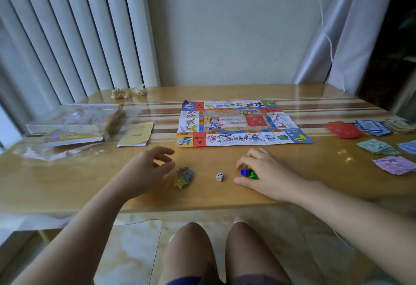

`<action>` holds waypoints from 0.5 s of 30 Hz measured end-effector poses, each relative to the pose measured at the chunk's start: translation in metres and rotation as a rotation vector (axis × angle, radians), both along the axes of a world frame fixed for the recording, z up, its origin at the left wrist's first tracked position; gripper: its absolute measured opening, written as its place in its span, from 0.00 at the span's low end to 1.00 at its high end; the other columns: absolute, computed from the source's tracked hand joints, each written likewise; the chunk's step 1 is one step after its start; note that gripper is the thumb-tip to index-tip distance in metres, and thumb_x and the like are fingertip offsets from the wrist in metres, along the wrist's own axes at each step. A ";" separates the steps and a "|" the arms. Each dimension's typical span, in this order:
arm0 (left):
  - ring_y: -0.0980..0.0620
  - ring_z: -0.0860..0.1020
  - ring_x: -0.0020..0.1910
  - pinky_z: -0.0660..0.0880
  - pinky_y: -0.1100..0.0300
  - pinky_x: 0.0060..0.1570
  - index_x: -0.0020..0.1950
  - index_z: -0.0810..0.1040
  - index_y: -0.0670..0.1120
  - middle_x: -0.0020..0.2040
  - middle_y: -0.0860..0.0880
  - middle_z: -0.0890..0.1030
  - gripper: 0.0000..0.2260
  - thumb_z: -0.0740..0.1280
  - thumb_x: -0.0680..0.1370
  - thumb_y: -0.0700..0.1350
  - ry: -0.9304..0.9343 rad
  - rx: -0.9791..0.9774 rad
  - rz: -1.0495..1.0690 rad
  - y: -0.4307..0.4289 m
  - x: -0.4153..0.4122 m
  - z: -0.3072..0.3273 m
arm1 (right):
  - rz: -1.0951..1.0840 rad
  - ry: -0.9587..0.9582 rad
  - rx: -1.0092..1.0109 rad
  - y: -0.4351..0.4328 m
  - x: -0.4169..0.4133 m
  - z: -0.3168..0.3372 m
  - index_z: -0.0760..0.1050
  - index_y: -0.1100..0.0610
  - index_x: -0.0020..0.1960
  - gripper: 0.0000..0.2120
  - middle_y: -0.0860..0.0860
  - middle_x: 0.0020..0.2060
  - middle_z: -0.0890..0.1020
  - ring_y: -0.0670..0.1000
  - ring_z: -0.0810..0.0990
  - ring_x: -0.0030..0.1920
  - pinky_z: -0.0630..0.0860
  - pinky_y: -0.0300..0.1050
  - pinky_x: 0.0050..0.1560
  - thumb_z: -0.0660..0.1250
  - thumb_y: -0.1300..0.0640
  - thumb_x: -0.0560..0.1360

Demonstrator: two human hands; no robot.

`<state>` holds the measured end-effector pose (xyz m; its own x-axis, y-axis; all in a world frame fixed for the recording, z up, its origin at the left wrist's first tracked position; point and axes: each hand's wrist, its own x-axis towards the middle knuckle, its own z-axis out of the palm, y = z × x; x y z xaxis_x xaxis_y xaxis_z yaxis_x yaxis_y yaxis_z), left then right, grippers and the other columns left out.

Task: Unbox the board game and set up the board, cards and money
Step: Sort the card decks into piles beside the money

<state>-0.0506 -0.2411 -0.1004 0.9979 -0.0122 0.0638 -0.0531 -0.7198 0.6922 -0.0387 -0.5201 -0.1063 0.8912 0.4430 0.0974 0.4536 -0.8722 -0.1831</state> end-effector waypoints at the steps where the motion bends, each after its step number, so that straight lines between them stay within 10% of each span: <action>1: 0.55 0.77 0.47 0.75 0.58 0.49 0.60 0.73 0.58 0.54 0.57 0.77 0.14 0.69 0.76 0.50 0.056 0.019 -0.036 0.001 -0.002 0.001 | 0.012 -0.005 0.007 0.000 0.000 -0.001 0.71 0.46 0.58 0.16 0.41 0.51 0.66 0.44 0.65 0.59 0.68 0.42 0.54 0.61 0.38 0.75; 10: 0.59 0.74 0.49 0.69 0.65 0.52 0.71 0.67 0.56 0.58 0.59 0.71 0.30 0.73 0.71 0.55 0.224 0.391 -0.284 -0.006 0.007 0.019 | 0.099 -0.099 0.100 0.031 0.009 0.026 0.72 0.46 0.56 0.16 0.40 0.50 0.70 0.43 0.65 0.53 0.67 0.45 0.59 0.61 0.38 0.75; 15: 0.56 0.73 0.49 0.70 0.63 0.53 0.68 0.72 0.53 0.58 0.55 0.74 0.26 0.73 0.71 0.54 0.213 0.484 -0.280 -0.010 0.016 0.020 | 0.204 0.221 -0.002 0.079 0.011 0.038 0.70 0.53 0.67 0.30 0.48 0.58 0.74 0.48 0.73 0.57 0.72 0.45 0.60 0.69 0.39 0.71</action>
